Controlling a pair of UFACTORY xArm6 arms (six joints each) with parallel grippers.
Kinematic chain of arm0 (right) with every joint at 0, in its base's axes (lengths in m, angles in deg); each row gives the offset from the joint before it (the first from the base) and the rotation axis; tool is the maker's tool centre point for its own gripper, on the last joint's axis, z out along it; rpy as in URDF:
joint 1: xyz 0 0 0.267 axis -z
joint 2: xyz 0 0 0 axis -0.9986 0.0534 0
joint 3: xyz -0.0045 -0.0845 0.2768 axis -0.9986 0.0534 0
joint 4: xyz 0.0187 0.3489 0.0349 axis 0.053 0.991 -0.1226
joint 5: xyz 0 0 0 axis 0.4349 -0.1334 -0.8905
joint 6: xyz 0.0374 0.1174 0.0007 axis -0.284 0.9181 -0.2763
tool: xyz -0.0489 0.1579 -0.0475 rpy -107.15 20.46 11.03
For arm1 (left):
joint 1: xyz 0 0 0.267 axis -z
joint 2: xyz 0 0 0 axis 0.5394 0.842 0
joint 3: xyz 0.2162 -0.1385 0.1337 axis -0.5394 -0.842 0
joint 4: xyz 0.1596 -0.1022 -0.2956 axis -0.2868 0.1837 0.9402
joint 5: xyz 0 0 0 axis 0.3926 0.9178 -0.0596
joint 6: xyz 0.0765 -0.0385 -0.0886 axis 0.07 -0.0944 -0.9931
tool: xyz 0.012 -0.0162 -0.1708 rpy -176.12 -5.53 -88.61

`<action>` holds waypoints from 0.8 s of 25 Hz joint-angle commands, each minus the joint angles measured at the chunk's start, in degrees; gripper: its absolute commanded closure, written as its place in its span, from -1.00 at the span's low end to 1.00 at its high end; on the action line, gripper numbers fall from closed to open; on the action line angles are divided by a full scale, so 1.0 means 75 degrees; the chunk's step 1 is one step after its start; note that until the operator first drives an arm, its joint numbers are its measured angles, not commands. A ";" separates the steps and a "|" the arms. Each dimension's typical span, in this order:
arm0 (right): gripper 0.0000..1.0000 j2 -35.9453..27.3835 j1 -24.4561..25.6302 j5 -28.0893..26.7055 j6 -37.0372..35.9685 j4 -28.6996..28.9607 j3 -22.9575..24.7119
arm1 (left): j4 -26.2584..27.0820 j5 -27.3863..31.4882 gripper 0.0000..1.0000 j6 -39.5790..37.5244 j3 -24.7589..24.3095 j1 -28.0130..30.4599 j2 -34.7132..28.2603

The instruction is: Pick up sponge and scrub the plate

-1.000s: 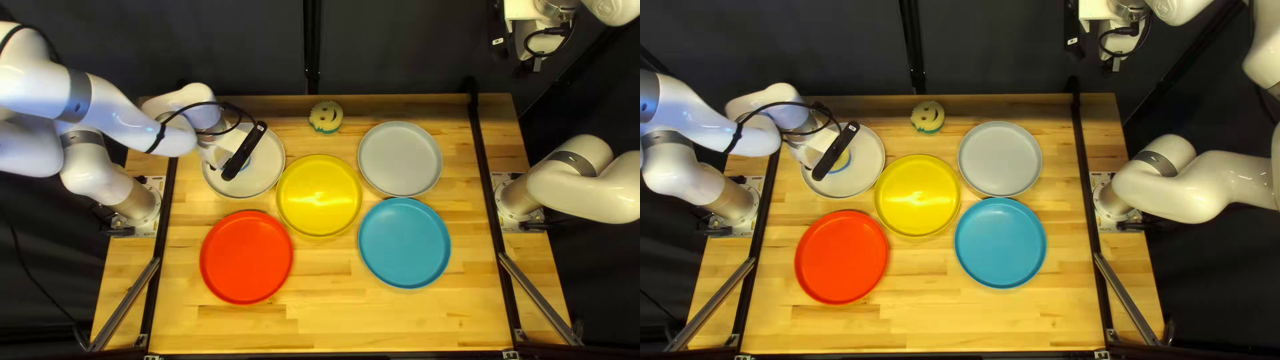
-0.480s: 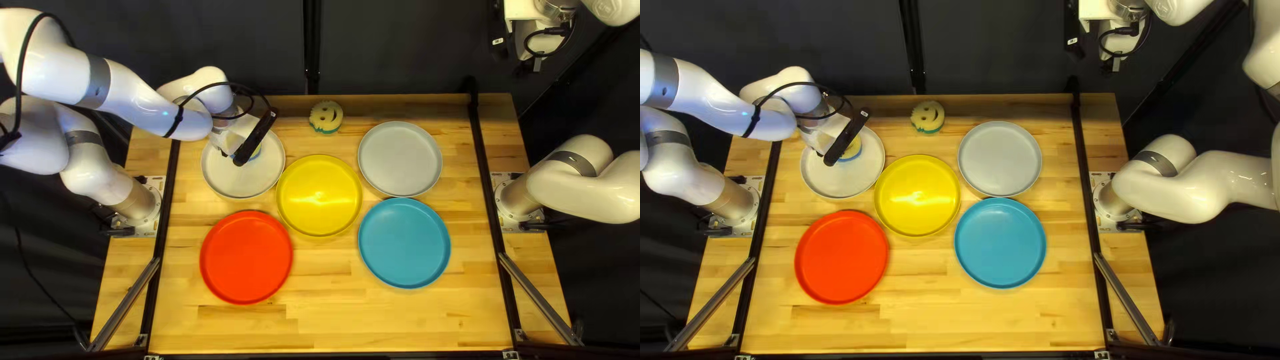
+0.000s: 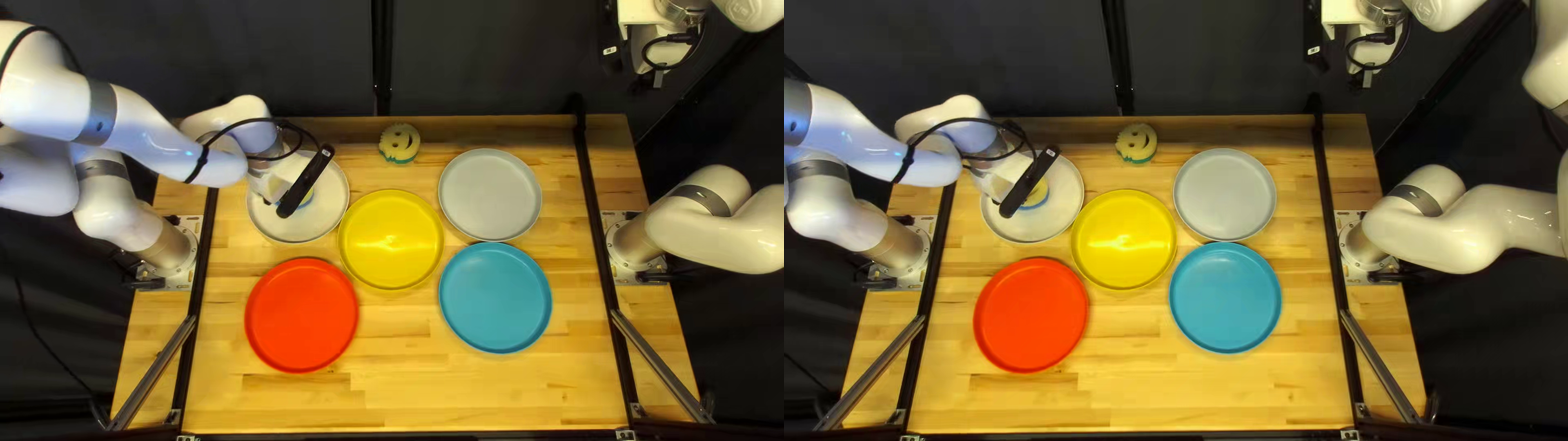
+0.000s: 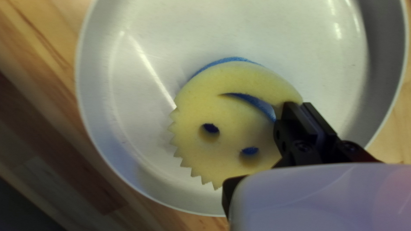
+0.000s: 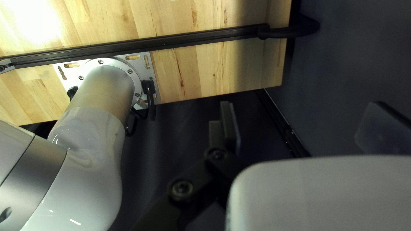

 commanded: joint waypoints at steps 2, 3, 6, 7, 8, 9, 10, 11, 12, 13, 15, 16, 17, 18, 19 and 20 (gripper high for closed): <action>-1.00 0.0000 0.0000 0.0000 0.0000 0.0000 0.0000 | 0.0050 0.0043 1.00 -0.0278 -0.0256 0.0271 -0.0345; -1.00 0.0000 0.0000 0.0000 0.0000 0.0000 0.0000 | 0.0027 0.0101 1.00 -0.0481 -0.0336 0.0450 -0.0507; -1.00 0.0000 0.0000 0.0000 0.0000 0.0000 0.0000 | 0.0017 0.0143 1.00 -0.0736 -0.0489 0.0692 -0.0753; -1.00 0.0000 0.0000 0.0000 0.0000 0.0000 0.0000 | 0.0020 0.0141 1.00 -0.0761 -0.0498 0.0717 -0.0768; -1.00 0.0000 0.0000 0.0000 0.0000 0.0000 0.0000 | 0.0028 0.0126 1.00 -0.0785 -0.0485 0.0749 -0.0758; -1.00 0.0000 0.0000 0.0000 0.0000 0.0000 0.0000 | 0.0033 0.0106 1.00 -0.0792 -0.0457 0.0765 -0.0723; -1.00 0.0000 0.0000 0.0000 0.0000 0.0000 0.0000 | 0.0046 0.0060 1.00 -0.0802 -0.0388 0.0800 -0.0624; -1.00 0.0000 0.0000 0.0000 0.0000 0.0000 0.0000 | 0.0058 0.0012 1.00 -0.0797 -0.0319 0.0828 -0.0522; -1.00 0.0000 0.0000 0.0000 0.0000 0.0000 0.0000 | 0.0066 -0.0022 1.00 -0.0787 -0.0276 0.0841 -0.0456; -1.00 0.0000 0.0000 0.0000 0.0000 0.0000 0.0000 | 0.0071 -0.0057 1.00 -0.0794 -0.0206 0.0878 -0.0369; -1.00 0.0000 0.0000 0.0000 0.0000 0.0000 0.0000 | 0.0066 -0.0052 1.00 -0.0783 -0.0123 0.0899 -0.0315; -1.00 0.0000 0.0000 0.0000 0.0000 0.0000 0.0000 | 0.0080 -0.0077 1.00 -0.0744 -0.0063 0.0890 -0.0239; -1.00 0.0000 0.0000 0.0000 0.0000 0.0000 0.0000 | 0.0091 -0.0103 1.00 -0.0717 -0.0013 0.0886 -0.0169; -1.00 0.0000 0.0000 0.0000 0.0000 0.0000 0.0000 | 0.0123 -0.0176 1.00 -0.0646 0.0095 0.0879 0.0003; -1.00 0.0000 0.0000 0.0000 0.0000 0.0000 0.0000 | 0.0152 -0.0245 1.00 -0.0564 0.0200 0.0855 0.0177; -1.00 0.0000 0.0000 0.0000 0.0000 0.0000 0.0000 | 0.0169 -0.0289 1.00 -0.0481 0.0300 0.0814 0.0326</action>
